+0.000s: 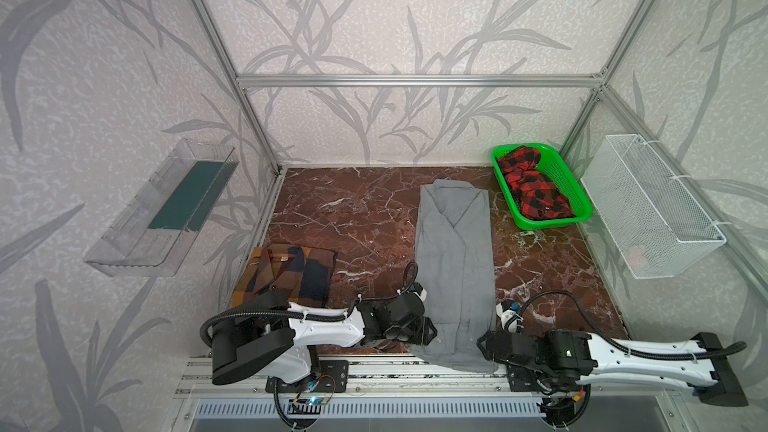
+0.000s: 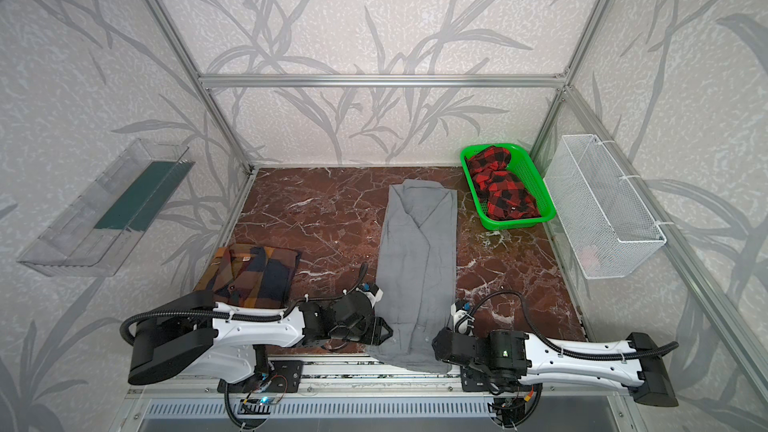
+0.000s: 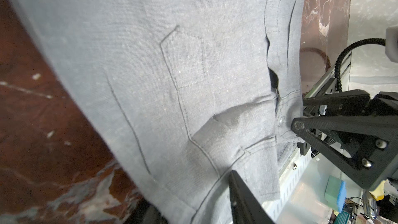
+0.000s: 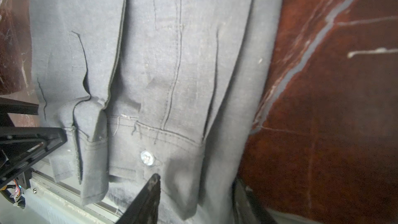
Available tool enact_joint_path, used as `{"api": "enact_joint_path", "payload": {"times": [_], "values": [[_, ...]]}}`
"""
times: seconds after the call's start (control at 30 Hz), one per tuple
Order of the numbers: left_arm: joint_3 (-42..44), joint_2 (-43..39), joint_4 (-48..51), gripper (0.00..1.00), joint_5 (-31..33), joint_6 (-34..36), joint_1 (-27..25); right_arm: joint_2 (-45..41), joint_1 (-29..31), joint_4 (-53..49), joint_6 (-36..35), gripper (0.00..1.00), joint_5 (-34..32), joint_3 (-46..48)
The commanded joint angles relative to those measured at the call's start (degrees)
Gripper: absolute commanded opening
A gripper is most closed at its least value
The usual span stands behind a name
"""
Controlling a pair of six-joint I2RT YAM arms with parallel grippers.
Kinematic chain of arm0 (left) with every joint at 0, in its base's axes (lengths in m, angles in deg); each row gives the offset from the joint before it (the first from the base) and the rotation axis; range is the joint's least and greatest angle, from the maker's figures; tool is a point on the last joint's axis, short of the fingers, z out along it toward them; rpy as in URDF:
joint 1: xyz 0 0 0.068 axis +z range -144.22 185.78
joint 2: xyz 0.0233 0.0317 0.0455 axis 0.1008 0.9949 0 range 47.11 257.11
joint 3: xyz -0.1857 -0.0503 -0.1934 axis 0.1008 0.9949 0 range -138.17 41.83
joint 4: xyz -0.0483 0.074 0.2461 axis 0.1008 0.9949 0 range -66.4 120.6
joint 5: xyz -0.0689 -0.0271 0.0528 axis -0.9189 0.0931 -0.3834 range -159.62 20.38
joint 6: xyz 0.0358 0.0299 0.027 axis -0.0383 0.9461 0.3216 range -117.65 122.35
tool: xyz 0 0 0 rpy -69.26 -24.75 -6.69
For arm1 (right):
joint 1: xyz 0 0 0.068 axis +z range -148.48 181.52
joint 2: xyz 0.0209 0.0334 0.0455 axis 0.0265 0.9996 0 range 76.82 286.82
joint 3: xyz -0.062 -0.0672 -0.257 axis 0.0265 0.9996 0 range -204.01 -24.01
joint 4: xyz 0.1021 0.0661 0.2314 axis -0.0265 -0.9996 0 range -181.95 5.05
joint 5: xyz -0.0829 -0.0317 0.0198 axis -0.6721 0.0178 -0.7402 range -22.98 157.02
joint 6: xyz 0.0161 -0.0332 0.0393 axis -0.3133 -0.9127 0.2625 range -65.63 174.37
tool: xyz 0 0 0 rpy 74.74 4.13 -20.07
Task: Fold and stack the long sleeve shirts
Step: 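Grasp the hem with both grippers and lift it away from the robot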
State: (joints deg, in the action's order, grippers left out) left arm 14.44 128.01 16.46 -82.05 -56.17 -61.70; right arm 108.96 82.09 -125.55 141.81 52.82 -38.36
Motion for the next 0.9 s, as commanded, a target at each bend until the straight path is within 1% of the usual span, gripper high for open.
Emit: {"api": "enact_joint_path", "payload": {"times": [0.0, 0.07, 0.13, 0.27, 0.33, 0.4, 0.53, 0.63, 0.67, 0.77, 0.87], "values": [[3.1, 3.7, 10.2, 0.42, -1.1, -0.6, -0.8, 3.0, 0.5, -1.9, 0.0, 0.51, 1.3, 2.1], [3.7, 3.7, 9.7, 0.23, -1.2, -0.9, -0.8, 2.0, 0.5, -1.9, 0.2, 0.43, 1.2, 2.5], [3.8, 3.7, 9.9, 0.09, -1.1, -1.1, -0.8, -0.5, 0.4, -3.1, 0.6, 0.32, 0.6, 2.8], [3.3, 3.7, 10.9, 0.07, -0.8, -1.1, -0.8, -6.0, 0.5, -7.2, 0.9, 0.15, -1.0, 2.4], [2.6, 3.6, 11.5, 0.04, -0.9, -0.9, -0.9, -7.3, 0.5, -7.8, 0.6, 0.11, -1.2, 2.0], [1.6, 2.9, 12.9, 0.00, -1.0, -0.9, -0.9, -6.8, 0.5, -6.9, -0.1, 0.08, -1.2, 1.6], [-1.3, -0.2, 17.7, 0.00, -0.4, -0.7, -0.9, -2.3, 0.5, -4.6, -2.8, 0.06, -1.4, -1.1], [-3.1, -3.3, 21.3, 0.00, 0.3, -1.3, -0.9, 0.7, 0.4, -4.2, -4.7, 0.02, -2.1, -4.1], [-3.6, -4.2, 22.0, 0.00, 0.3, -1.9, -1.0, 1.1, 0.5, -5.3, -5.2, 0.00, -3.1, -5.5], [-5.6, -6.5, 24.8, 0.00, 0.5, -3.4, -0.9, -0.6, 0.4, -8.1, -6.9, 0.00, -6.1, -8.8], [-9.1, -7.3, 28.6, 0.00, 1.3, -4.0, -0.8, -1.7, 0.4, -6.6, -8.0, 0.00, -7.7, -9.5]]}}
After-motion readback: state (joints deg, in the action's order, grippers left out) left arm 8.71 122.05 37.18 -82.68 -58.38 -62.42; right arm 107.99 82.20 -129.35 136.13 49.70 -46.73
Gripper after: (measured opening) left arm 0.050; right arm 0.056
